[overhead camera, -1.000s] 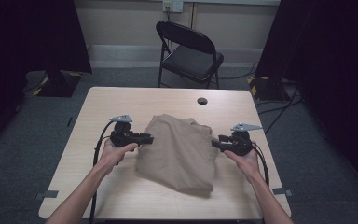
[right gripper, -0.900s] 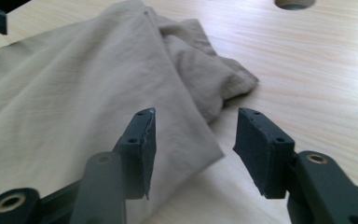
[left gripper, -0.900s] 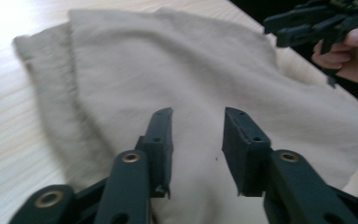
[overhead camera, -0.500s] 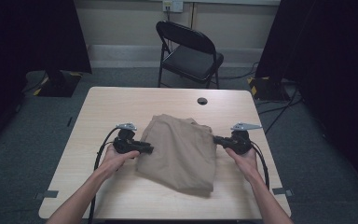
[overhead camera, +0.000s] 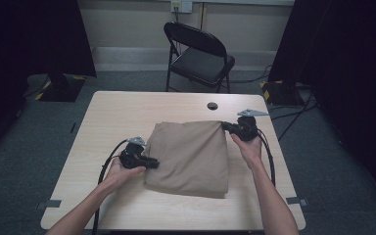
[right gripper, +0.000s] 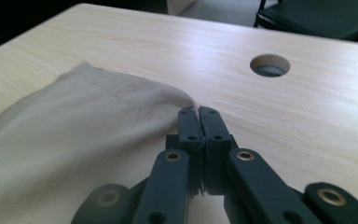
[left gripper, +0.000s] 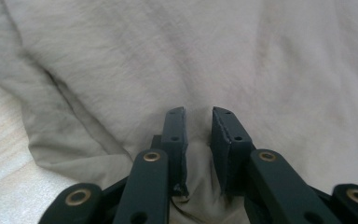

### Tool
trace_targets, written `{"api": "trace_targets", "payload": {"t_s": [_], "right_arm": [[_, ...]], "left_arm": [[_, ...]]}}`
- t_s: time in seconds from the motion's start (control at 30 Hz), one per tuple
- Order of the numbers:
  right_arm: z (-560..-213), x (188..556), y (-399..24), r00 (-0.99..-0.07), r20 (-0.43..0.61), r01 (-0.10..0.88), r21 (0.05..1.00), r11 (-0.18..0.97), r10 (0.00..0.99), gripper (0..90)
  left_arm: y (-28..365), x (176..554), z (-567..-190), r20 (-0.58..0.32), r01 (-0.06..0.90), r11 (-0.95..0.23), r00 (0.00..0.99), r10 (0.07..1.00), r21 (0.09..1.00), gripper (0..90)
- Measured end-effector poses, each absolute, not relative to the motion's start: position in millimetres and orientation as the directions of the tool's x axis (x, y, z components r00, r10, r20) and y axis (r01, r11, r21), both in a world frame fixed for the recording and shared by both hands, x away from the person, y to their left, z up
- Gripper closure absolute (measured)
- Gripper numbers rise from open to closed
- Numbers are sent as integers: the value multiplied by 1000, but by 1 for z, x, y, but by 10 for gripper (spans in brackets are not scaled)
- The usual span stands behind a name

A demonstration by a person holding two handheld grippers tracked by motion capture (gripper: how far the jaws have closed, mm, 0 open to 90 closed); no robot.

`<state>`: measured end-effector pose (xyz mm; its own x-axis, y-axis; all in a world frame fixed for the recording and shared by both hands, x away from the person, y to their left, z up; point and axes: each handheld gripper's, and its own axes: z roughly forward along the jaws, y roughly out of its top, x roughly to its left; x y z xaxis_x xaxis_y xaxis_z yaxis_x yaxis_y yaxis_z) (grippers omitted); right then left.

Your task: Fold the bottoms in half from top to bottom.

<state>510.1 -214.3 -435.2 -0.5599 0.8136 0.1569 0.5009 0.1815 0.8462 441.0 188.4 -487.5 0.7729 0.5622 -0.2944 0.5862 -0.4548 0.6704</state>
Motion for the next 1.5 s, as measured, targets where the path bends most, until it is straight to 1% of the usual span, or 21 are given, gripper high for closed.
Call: {"api": "trace_targets", "payload": {"t_s": [0.13,0.17,0.2,0.23,0.3,0.33,0.4,0.47,0.53,0.6,0.67,0.77,0.87,0.97,1.03,1.1,1.17,1.27,1.33,1.43,1.5], "right_arm": [[-459,525,-206,-511,147,561,803,199,847,879],[-465,525,-205,-508,154,575,793,201,848,858],[-470,525,-204,-505,159,587,784,202,848,805],[-473,524,-203,-496,141,591,777,214,857,760],[-470,521,-203,-503,154,581,789,201,851,709],[-466,519,-203,-504,144,566,799,200,852,675],[-455,513,-206,-512,153,542,821,180,846,599],[-444,504,-209,-526,147,515,839,176,837,605],[-438,493,-208,-578,151,503,840,204,802,687],[-437,480,-202,-635,140,485,837,251,760,771],[-440,467,-194,-686,140,472,833,290,714,830],[-452,454,-183,-735,141,474,807,354,663,841],[-467,451,-181,-740,145,496,777,387,657,837],[-479,453,-185,-730,144,518,754,404,668,835],[-485,454,-187,-729,130,522,740,424,672,834],[-491,456,-189,-719,145,540,732,415,680,833],[-492,457,-189,-713,145,543,732,410,686,824],[-493,456,-186,-712,129,538,732,418,690,824],[-493,455,-187,-712,107,529,731,431,694,837],[-493,453,-187,-716,93,519,734,438,692,839],[-493,453,-187,-714,88,519,732,441,694,837]], "left_arm": [[191,439,-489,-321,604,-433,760,565,669,760],[192,437,-490,-331,608,-428,759,560,669,761],[193,436,-489,-342,612,-436,762,551,660,761],[194,434,-489,-338,611,-436,761,554,661,763],[197,429,-488,-343,612,-427,759,554,666,750],[199,428,-484,-340,604,-408,760,554,684,728],[205,431,-474,-353,602,-350,747,562,718,738],[210,434,-464,-363,593,-294,740,566,750,763],[209,439,-460,-352,586,-299,743,569,753,781],[204,444,-460,-368,590,-254,728,578,767,799],[193,448,-462,-370,588,-273,740,562,761,797],[173,449,-468,-351,577,-328,763,543,748,750],[159,452,-479,-305,573,-394,768,563,718,737],[163,455,-489,-283,580,-410,758,588,704,762],[172,457,-491,-295,599,-388,738,607,700,777],[179,459,-494,-296,607,-378,726,620,699,773],[184,460,-495,-305,611,-363,721,622,704,778],[183,459,-493,-274,599,-384,726,631,702,781],[181,457,-493,-251,588,-394,729,637,706,801],[183,456,-494,-265,593,-387,729,631,707,801],[185,456,-494,-278,602,-385,726,630,700,834]]}}
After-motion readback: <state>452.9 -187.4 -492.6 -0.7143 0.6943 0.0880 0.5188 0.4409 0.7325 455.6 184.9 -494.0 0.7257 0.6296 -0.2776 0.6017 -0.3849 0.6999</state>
